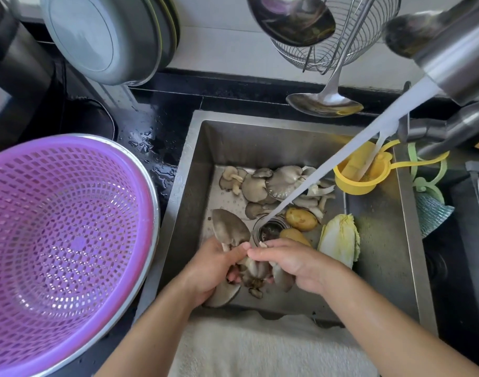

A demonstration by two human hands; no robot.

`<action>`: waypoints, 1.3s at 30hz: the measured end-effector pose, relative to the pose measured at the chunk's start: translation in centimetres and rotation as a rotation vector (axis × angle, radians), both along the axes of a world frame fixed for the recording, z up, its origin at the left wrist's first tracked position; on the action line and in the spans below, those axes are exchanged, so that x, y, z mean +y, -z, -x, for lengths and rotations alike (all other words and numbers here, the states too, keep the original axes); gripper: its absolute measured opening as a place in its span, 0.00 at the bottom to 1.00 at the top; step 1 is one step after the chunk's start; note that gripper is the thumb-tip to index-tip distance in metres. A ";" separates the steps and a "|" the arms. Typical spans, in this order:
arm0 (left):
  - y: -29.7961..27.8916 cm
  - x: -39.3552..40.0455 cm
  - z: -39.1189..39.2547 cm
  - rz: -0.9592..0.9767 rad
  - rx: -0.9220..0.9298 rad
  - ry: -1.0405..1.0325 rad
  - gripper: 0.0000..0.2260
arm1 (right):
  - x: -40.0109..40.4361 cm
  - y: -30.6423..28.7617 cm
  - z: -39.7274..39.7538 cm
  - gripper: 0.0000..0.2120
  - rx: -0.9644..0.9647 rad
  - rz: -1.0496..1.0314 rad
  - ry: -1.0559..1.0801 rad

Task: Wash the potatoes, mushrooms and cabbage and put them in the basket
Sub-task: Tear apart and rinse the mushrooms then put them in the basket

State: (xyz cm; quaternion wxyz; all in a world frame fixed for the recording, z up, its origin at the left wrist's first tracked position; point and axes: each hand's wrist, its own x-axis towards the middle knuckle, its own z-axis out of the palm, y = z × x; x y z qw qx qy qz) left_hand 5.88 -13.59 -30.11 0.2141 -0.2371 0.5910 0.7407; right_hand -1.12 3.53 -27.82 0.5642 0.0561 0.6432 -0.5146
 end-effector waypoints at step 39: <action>0.9 0.7 0.5 -0.345 -0.331 -0.502 0.08 | 0.3 2.8 0.4 0.11 -0.068 0.112 0.681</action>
